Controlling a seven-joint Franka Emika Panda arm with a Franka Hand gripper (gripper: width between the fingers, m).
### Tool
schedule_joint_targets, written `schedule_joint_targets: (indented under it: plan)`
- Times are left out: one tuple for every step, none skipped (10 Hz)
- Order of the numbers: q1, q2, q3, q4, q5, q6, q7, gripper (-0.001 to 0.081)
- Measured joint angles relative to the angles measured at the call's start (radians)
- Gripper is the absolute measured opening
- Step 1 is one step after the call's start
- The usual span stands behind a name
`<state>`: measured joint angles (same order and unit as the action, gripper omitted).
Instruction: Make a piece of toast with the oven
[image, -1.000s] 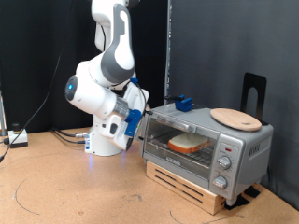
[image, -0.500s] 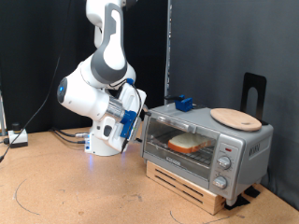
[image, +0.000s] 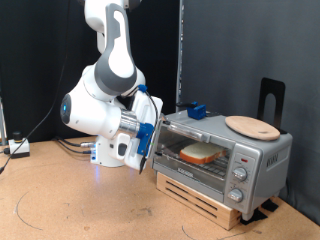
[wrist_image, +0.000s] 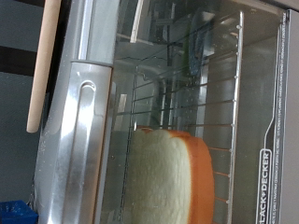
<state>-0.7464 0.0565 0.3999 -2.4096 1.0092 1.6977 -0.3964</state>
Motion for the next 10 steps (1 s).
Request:
schedule_joint_targets:
  plan:
    - [-0.001,0.000,-0.001,0.000,-0.003,-0.019,0.000,0.0807]
    - [-0.001,0.007,-0.001,0.010,-0.003,-0.050,-0.011,0.0807]
    - [-0.001,0.037,0.000,0.049,-0.018,-0.095,-0.014,0.0807]
    - [-0.001,0.086,0.001,0.106,-0.053,-0.137,-0.013,0.0807]
    - [-0.001,0.136,0.001,0.156,-0.079,-0.150,-0.003,0.0807]
    - [-0.001,0.178,0.000,0.197,-0.094,-0.135,0.000,0.0807]
    - [-0.001,0.210,0.000,0.226,-0.096,-0.095,0.012,0.0807]
    - [0.000,0.237,0.000,0.251,-0.094,-0.048,0.033,0.0807]
    - [0.004,0.264,0.000,0.274,-0.094,-0.031,0.047,0.0807]
    - [0.004,0.264,0.000,0.274,-0.095,-0.045,0.047,0.0807]
